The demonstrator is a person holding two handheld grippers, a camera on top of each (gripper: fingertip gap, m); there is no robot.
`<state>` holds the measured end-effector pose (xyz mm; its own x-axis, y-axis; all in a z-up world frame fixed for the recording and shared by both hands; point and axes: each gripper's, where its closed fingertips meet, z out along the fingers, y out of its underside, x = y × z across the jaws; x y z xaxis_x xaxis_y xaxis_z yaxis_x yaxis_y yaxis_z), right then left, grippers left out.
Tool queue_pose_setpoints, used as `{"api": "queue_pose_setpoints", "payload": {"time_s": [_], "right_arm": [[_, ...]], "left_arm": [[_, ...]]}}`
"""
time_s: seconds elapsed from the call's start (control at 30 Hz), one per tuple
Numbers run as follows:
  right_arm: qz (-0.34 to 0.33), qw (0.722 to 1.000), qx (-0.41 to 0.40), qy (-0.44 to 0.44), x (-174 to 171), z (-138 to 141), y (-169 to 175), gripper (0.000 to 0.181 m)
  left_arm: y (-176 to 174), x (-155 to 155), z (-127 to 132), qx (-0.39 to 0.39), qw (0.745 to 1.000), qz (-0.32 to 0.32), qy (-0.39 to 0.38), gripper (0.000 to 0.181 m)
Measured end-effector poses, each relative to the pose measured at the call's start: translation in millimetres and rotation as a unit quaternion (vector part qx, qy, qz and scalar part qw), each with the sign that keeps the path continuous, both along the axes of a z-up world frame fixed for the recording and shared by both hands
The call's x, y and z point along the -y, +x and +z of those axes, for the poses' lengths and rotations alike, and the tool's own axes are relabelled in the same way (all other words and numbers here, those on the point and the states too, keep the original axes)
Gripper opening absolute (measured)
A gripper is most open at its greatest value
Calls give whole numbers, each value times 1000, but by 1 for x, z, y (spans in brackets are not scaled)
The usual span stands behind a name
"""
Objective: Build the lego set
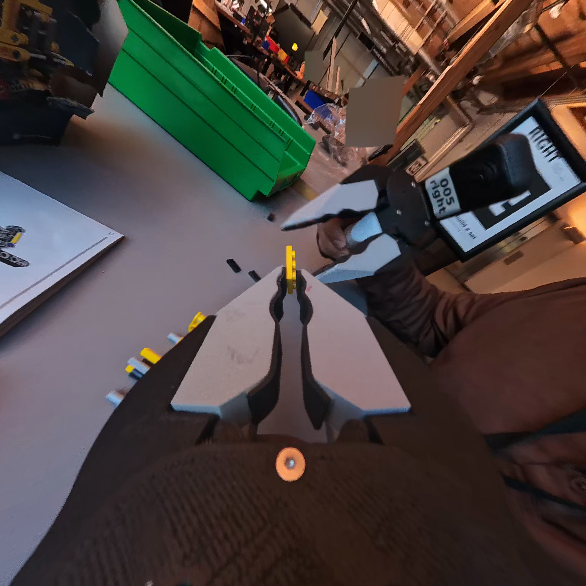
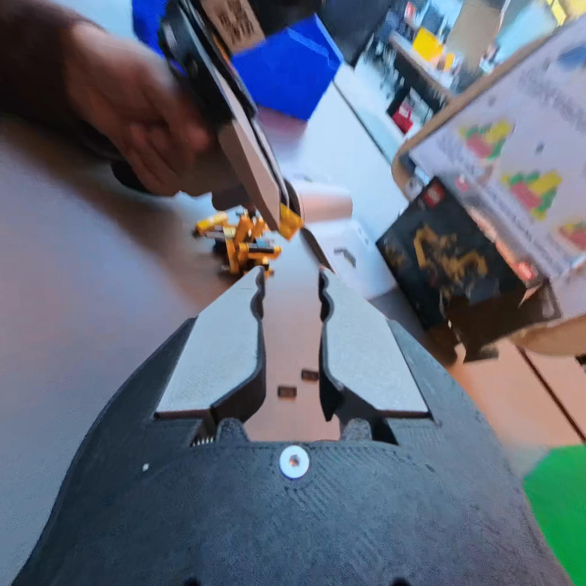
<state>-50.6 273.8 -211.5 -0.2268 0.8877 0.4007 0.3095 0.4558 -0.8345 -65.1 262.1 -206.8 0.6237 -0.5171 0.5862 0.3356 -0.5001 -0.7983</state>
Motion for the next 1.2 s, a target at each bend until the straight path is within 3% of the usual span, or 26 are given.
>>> {"api": "queue_pose_setpoints", "payload": {"time_s": [0.07, 0.17, 0.27, 0.43, 0.63, 0.9, 1.2], "right_arm": [[18, 999, -32, -11, 11, 11, -8, 17], [19, 993, -43, -104, 5, 19, -20, 0], [34, 981, -55, -183, 2, 30, -30, 0], [27, 977, -85, -194, -12, 58, -52, 0], [92, 949, -79, -291, 12, 71, -75, 5], [93, 944, -87, -303, 18, 68, -73, 0], [102, 939, -76, -319, 18, 56, -65, 4]], "left_arm": [[2, 3, 4, 26, 1000, -8, -5, 2], [-1, 5, 17, 70, 997, -8, 12, 2], [-13, 7, 36, 103, 994, -5, 46, 2], [-66, 9, 67, 75, 984, 62, 146, 2], [-53, 16, 66, 104, 985, 12, 139, 1], [-35, 15, 53, 43, 989, 11, 138, 2], [-41, 9, 48, 42, 990, 30, 134, 2]]}}
